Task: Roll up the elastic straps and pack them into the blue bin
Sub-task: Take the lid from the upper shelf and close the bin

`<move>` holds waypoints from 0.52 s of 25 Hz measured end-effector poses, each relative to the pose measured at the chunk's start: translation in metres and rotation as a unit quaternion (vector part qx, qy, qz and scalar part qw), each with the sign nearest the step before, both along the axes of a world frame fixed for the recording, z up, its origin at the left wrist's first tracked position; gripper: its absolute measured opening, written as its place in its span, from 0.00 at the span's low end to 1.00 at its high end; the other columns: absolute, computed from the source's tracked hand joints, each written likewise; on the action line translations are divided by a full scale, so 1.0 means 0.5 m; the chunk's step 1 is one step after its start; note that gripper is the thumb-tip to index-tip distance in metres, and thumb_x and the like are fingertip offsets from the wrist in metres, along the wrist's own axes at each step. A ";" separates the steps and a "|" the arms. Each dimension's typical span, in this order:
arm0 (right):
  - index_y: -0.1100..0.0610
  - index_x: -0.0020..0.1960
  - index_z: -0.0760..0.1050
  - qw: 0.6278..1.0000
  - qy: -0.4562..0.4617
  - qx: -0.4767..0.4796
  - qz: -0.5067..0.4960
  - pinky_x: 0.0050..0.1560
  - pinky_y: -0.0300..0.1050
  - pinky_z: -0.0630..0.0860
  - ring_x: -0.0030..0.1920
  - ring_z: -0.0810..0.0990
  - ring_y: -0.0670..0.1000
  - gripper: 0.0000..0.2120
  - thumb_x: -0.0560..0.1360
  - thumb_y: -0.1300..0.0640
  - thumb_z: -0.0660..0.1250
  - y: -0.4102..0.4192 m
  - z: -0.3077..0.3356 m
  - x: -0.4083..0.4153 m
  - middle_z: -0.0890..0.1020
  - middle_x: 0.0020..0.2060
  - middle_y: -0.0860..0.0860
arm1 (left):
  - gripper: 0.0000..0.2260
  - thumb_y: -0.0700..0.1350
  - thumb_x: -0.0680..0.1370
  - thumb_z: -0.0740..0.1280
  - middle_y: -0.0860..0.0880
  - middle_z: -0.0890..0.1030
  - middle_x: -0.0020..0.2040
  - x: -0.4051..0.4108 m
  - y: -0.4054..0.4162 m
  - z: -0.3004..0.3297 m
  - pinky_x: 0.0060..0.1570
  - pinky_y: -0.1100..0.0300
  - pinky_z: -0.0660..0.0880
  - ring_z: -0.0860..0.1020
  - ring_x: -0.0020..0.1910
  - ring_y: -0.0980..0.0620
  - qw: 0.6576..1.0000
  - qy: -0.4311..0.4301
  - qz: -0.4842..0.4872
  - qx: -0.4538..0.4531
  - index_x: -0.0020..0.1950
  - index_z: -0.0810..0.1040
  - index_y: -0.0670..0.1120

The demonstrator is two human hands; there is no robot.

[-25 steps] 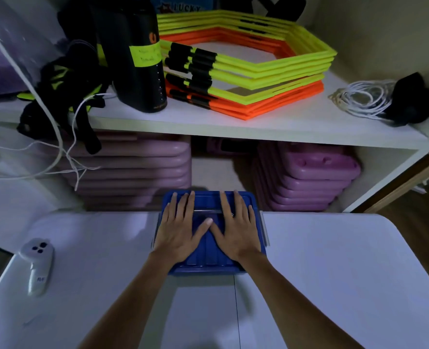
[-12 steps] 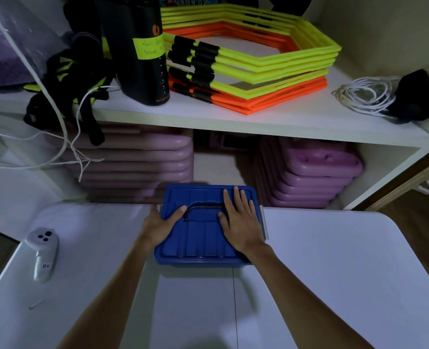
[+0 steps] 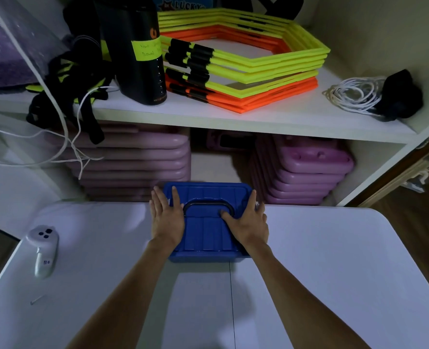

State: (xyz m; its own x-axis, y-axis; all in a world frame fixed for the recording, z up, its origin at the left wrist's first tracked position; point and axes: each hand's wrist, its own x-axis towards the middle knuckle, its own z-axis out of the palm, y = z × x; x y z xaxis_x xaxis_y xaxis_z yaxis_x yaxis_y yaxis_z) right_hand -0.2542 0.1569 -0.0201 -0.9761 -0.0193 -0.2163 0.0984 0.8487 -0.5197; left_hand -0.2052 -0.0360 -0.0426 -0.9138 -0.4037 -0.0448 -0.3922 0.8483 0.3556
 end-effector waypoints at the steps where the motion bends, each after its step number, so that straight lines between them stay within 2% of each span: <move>1: 0.51 0.79 0.41 1.000 0.009 0.003 -0.004 0.65 0.60 0.70 0.70 0.65 0.64 0.51 0.70 0.31 0.66 -0.003 0.004 0.001 0.58 0.75 0.61 | 0.25 0.47 0.84 0.47 0.27 0.40 0.75 0.001 0.001 -0.003 0.75 0.43 0.41 0.39 0.76 0.31 1.000 -0.001 -0.001 -0.006 0.78 0.44 0.40; 4: 0.52 0.79 0.44 0.998 0.058 0.036 0.003 0.58 0.57 0.75 0.65 0.71 0.63 0.44 0.75 0.39 0.67 -0.015 0.016 0.006 0.65 0.71 0.62 | 0.24 0.47 0.84 0.47 0.29 0.41 0.76 0.005 0.001 -0.006 0.75 0.44 0.41 0.39 0.76 0.33 1.000 0.011 -0.005 -0.020 0.78 0.45 0.41; 8: 0.49 0.79 0.47 0.994 0.072 0.087 0.000 0.49 0.56 0.79 0.54 0.78 0.63 0.39 0.78 0.42 0.65 -0.029 0.026 0.006 0.69 0.63 0.63 | 0.24 0.47 0.84 0.46 0.28 0.42 0.75 0.008 0.004 -0.007 0.76 0.43 0.41 0.40 0.76 0.33 0.999 0.017 -0.008 -0.036 0.78 0.46 0.41; 13: 0.49 0.79 0.48 0.992 0.076 0.100 -0.011 0.48 0.56 0.79 0.51 0.78 0.62 0.38 0.77 0.43 0.66 -0.037 0.027 0.011 0.69 0.61 0.63 | 0.24 0.47 0.84 0.47 0.28 0.42 0.75 0.006 0.000 -0.007 0.75 0.43 0.42 0.42 0.76 0.32 0.999 0.017 -0.022 -0.037 0.78 0.46 0.40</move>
State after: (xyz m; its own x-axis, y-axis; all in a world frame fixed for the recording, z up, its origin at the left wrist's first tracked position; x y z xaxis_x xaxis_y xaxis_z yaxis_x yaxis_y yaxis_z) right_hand -0.2488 0.1383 -0.0065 -0.9974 0.0308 -0.0649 0.0517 0.9348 -0.3514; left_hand -0.2023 -0.0362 -0.0460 -0.9313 -0.3640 0.0153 -0.3426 0.8892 0.3034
